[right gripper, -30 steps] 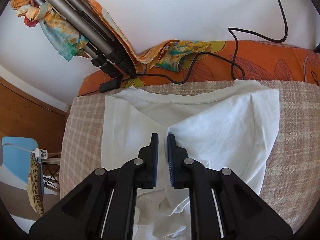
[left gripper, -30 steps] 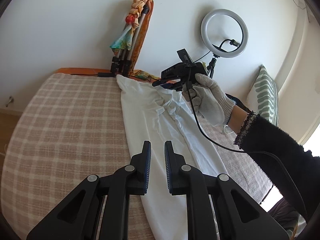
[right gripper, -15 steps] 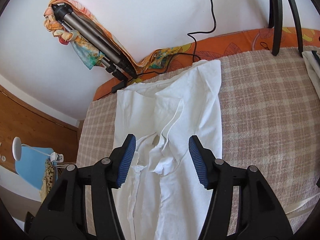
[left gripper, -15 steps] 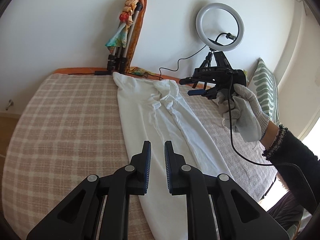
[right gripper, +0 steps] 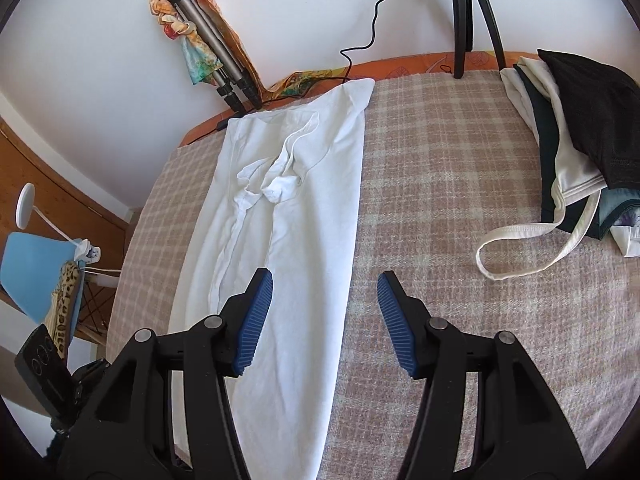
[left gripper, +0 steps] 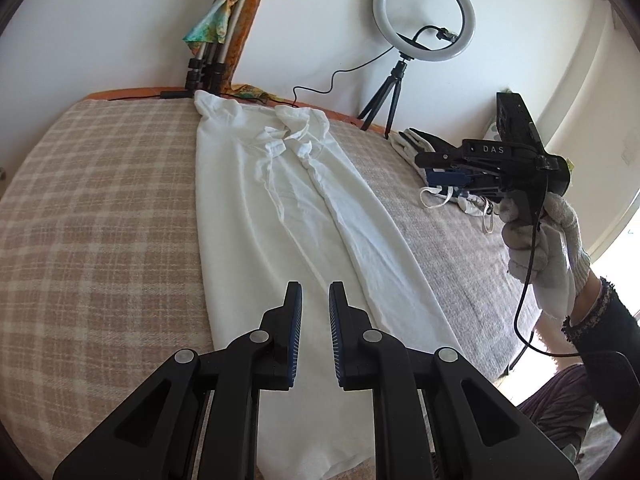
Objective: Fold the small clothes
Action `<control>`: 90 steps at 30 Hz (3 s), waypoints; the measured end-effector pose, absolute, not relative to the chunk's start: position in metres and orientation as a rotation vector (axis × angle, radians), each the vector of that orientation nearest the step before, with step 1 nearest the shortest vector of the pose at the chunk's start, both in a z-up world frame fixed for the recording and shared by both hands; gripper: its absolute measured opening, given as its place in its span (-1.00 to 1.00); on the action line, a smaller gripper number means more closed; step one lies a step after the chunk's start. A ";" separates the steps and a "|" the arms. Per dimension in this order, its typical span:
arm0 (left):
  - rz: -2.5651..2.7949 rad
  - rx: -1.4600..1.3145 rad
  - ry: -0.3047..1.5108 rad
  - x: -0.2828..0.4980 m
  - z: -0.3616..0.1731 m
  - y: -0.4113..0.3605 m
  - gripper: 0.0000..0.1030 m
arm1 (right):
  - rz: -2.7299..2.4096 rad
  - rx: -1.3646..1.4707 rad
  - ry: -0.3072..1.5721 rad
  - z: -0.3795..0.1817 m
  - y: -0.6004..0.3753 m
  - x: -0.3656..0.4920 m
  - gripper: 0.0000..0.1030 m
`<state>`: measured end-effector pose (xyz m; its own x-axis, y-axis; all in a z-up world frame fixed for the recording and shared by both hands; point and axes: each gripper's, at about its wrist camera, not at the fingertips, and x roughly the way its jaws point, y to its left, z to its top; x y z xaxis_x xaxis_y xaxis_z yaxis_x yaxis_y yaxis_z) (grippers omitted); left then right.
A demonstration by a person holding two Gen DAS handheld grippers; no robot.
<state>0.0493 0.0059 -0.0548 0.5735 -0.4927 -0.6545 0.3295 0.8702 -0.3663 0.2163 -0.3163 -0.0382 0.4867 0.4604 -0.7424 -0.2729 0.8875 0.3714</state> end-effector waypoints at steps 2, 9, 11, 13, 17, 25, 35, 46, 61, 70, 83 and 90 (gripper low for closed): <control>-0.532 -0.152 0.820 0.043 -0.053 -0.020 -0.76 | 0.438 0.231 0.932 -0.033 -0.325 0.230 0.09; -0.701 -0.032 0.879 0.040 -0.069 -0.090 -0.76 | 0.424 0.288 0.899 -0.036 -0.336 0.301 -0.07; -0.727 0.000 0.903 0.041 -0.076 -0.101 -0.76 | 0.422 0.317 0.903 -0.042 -0.336 0.325 -0.08; -0.743 0.017 0.926 0.046 -0.083 -0.108 -0.76 | 0.428 0.361 0.907 -0.049 -0.337 0.349 -0.11; -0.750 0.021 0.975 0.057 -0.097 -0.111 -0.76 | 0.429 0.422 0.915 -0.065 -0.333 0.395 -0.19; -0.782 -0.010 0.983 0.063 -0.104 -0.109 -0.77 | 0.463 0.533 0.950 -0.102 -0.315 0.465 -0.19; -0.808 -0.048 0.991 0.069 -0.105 -0.107 -0.77 | 0.441 0.307 0.934 -0.078 -0.269 0.487 -0.93; -0.794 -0.021 0.981 0.060 -0.103 -0.111 -0.77 | 0.475 0.188 0.938 -0.055 -0.252 0.456 -0.61; -0.736 -0.060 0.903 0.046 -0.075 -0.078 -0.76 | 0.859 0.387 1.140 -0.074 -0.166 0.410 0.21; -0.631 -0.058 0.824 0.033 -0.058 -0.036 -0.76 | 0.728 0.249 1.010 -0.014 -0.200 0.339 0.21; -0.435 -0.145 0.881 0.010 -0.068 0.045 -0.24 | 0.536 0.098 1.080 -0.032 -0.290 0.135 0.08; -0.438 -0.271 1.016 -0.003 -0.092 0.062 -0.24 | 0.567 0.107 1.185 -0.088 -0.302 0.064 0.07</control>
<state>-0.0034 0.0622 -0.0919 0.4513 -0.4728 -0.7568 0.2262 0.8810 -0.4154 0.0641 -0.3024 -0.0883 0.2547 0.4710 -0.8446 -0.3617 0.8564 0.3685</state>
